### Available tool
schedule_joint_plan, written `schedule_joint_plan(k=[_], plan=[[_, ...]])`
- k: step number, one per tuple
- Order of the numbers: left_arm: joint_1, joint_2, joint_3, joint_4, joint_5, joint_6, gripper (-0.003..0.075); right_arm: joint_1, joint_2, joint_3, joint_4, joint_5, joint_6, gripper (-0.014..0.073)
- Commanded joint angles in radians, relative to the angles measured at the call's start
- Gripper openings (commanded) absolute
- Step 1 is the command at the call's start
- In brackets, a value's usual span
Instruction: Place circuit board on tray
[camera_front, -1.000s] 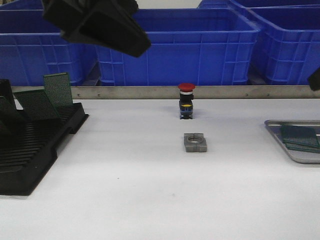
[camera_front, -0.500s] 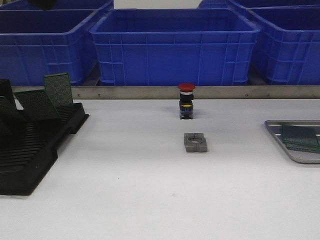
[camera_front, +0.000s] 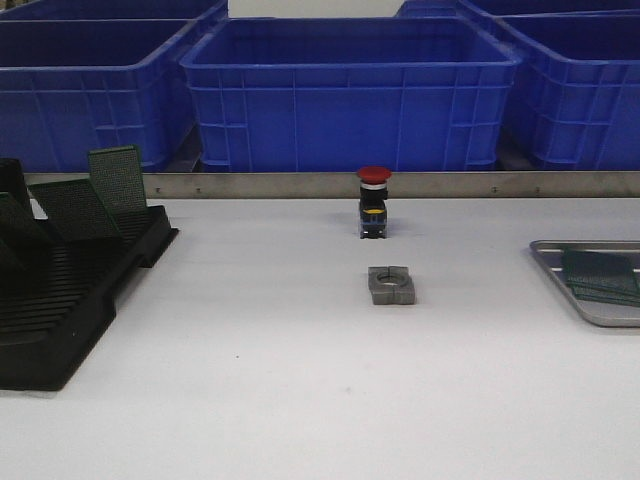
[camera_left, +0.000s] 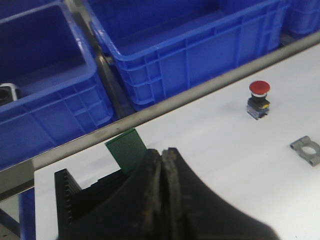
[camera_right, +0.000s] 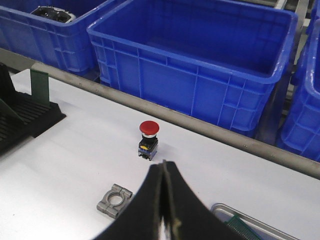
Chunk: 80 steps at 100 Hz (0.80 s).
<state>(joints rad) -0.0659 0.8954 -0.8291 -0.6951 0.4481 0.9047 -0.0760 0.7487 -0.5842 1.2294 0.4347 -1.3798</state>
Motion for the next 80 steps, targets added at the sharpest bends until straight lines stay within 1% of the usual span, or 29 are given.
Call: schedule_joint_plan(k=[1,18,34,47,60,69,80], plan=[[0.004,-0.09,0.05,-0.037,-0.137,-0.039,-0.002,0.051,-0.06,0.016,0.044,-0.103,-0.008,-0.0061],[0.004,-0.258,0.203,-0.046,-0.22,-0.041,-0.002,0.098,-0.183,0.113,0.044,-0.162,-0.008,-0.0061],[0.004,-0.411,0.316,-0.074,-0.234,-0.041,-0.002,0.098,-0.325,0.197,0.043,-0.186,-0.008,-0.0061],[0.004,-0.54,0.396,-0.074,-0.234,-0.041,-0.002,0.098,-0.467,0.244,0.043,-0.171,-0.008,-0.0061],[0.004,-0.658,0.457,-0.074,-0.232,-0.041,-0.002,0.098,-0.597,0.284,0.043,-0.116,-0.008,-0.0061],[0.004,-0.72,0.487,-0.074,-0.23,-0.041,-0.002,0.098,-0.662,0.309,0.043,-0.084,-0.008,-0.0061],[0.004,-0.781,0.516,-0.074,-0.228,-0.041,-0.002,0.098,-0.724,0.337,0.043,-0.084,-0.008,-0.0061]])
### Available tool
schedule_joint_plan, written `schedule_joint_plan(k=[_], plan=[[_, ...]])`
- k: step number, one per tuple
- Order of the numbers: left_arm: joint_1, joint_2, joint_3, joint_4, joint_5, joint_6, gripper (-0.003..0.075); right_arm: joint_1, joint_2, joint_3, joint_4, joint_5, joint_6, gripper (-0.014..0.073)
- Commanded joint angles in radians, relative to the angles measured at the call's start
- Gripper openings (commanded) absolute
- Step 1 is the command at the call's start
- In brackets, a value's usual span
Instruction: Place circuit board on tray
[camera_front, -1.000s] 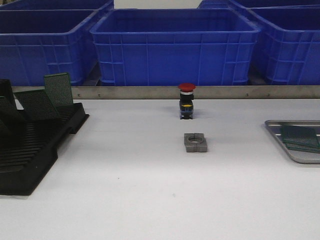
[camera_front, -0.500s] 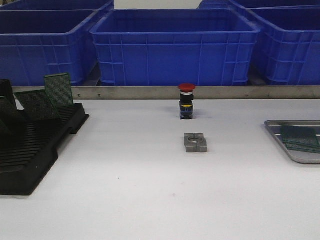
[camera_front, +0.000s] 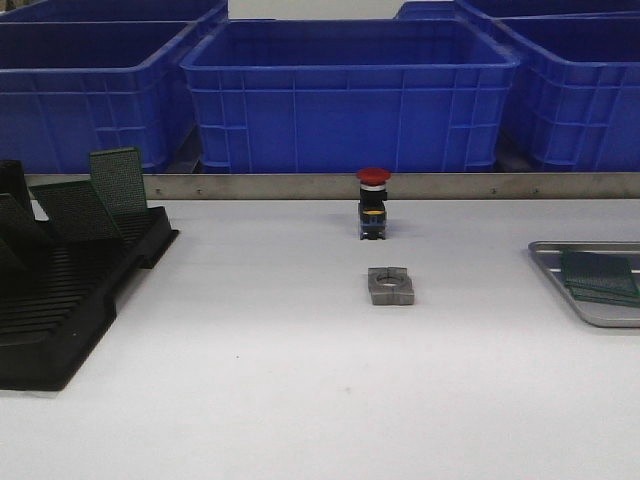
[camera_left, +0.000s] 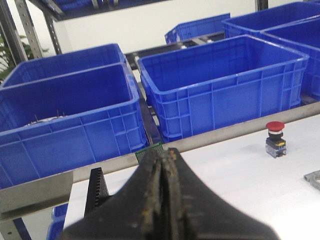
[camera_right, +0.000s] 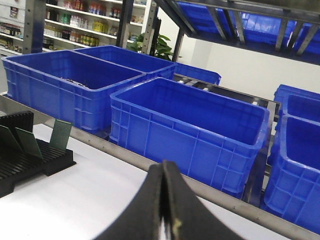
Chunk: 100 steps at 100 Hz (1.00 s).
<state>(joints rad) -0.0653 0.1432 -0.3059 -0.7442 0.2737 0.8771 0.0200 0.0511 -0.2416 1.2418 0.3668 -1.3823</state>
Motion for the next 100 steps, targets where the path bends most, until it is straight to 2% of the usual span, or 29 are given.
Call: schedule_joint_plan(k=[1,100], plan=[[0.003,-0.032,-0.005,-0.025,-0.054,-0.014,-0.002,0.002,-0.031,-0.004,0.03,-0.017,-0.005,-0.0061],[0.003,-0.056,0.002,-0.025,-0.056,-0.014,-0.002,0.002,-0.047,0.003,0.033,-0.014,-0.005,-0.0061]])
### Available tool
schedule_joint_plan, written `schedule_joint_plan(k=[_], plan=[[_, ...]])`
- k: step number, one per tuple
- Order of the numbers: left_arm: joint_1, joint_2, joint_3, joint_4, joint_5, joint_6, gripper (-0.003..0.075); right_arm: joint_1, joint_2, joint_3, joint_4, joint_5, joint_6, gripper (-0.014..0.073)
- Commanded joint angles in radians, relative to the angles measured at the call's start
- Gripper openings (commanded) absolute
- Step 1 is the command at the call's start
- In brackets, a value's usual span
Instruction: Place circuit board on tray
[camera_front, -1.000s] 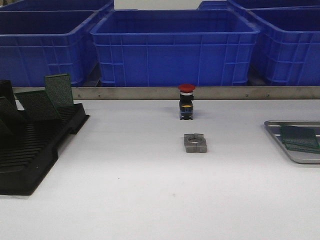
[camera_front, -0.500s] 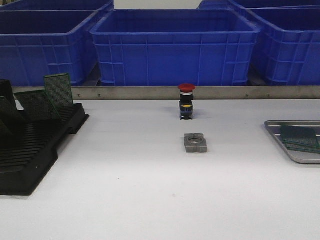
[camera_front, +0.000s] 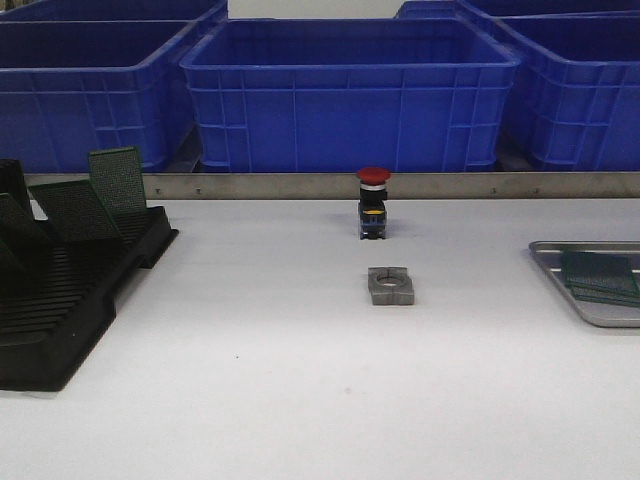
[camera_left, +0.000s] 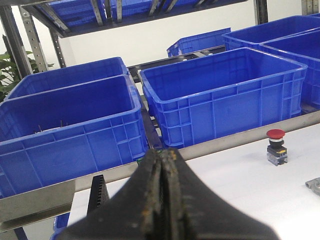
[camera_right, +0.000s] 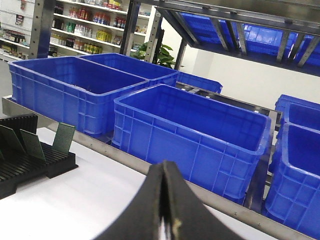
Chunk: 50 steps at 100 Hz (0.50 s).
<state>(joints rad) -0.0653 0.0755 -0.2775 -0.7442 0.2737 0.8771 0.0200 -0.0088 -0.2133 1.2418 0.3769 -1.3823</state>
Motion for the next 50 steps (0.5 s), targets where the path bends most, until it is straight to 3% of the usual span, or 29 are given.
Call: schedule_joint_plan(k=[1,17,23,42,50], plan=[[0.003,0.012,-0.026,-0.025,-0.056,-0.014,-0.002,0.002,0.013,-0.025,0.033,-0.024,-0.005,-0.0061],[0.003,0.01,-0.001,-0.017,-0.143,-0.016,-0.002,0.002,0.013,-0.025,0.033,-0.024,-0.005,-0.0061],[0.003,0.003,0.015,0.081,-0.172,-0.105,-0.002,0.002,0.013,-0.025,0.033,-0.024,-0.005,-0.0061],[0.003,-0.003,0.118,0.631,-0.18,-0.855,-0.002,0.002,0.013,-0.025,0.033,-0.024,-0.005,-0.0061],[0.003,-0.015,0.185,0.78,-0.193,-1.013,-0.002,0.002,0.013,-0.025,0.033,-0.024,-0.005,-0.0061]])
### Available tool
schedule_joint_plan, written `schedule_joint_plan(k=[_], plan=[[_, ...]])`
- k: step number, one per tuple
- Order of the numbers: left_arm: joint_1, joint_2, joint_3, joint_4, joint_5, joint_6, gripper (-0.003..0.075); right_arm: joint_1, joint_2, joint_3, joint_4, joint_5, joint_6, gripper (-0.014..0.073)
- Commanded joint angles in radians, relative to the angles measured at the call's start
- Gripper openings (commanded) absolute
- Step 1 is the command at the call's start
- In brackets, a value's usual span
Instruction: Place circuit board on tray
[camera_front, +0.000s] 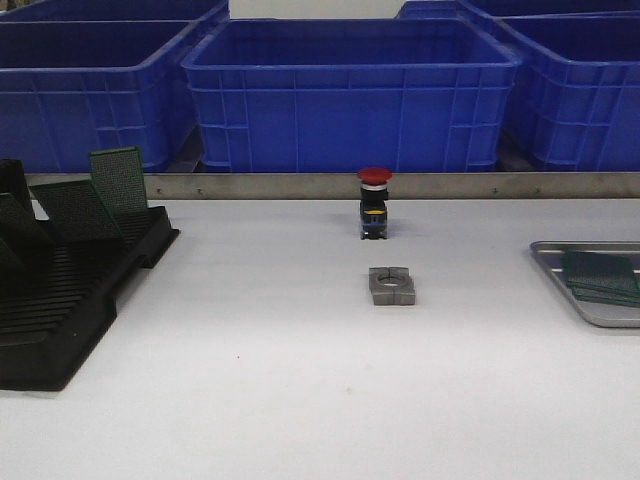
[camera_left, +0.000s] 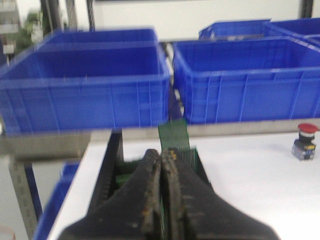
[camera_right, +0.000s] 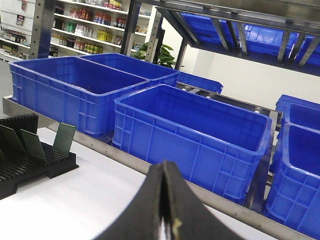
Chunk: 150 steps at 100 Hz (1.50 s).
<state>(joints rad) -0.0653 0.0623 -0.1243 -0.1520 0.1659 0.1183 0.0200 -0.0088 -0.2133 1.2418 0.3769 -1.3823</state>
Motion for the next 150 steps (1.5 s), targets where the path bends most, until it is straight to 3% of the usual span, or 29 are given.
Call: schedule_joint_plan(k=[1,17,20,28,61,150], plan=[[0.003,-0.006,0.038,0.201,-0.085,-0.262,-0.002,0.002,0.013,-0.025,0.033,-0.024,-0.005,-0.0061],[0.014,-0.104,0.179,0.222,-0.114,-0.296,-0.002,0.002,0.013,-0.025,0.033,-0.024,-0.005,-0.0061],[0.02,-0.098,0.172,0.222,-0.051,-0.296,-0.002,0.002,0.013,-0.025,0.033,-0.025,-0.005,-0.0061],[0.038,-0.1,0.173,0.222,-0.04,-0.296,-0.002,0.002,0.014,-0.025,0.033,-0.021,-0.005,-0.0061],[0.058,-0.098,0.173,0.222,-0.039,-0.22,-0.002,0.002,0.014,-0.024,0.033,-0.02,-0.005,-0.0061],[0.06,-0.098,0.173,0.195,-0.051,-0.221,-0.002,0.002,0.014,-0.024,0.033,-0.02,-0.005,-0.0061]])
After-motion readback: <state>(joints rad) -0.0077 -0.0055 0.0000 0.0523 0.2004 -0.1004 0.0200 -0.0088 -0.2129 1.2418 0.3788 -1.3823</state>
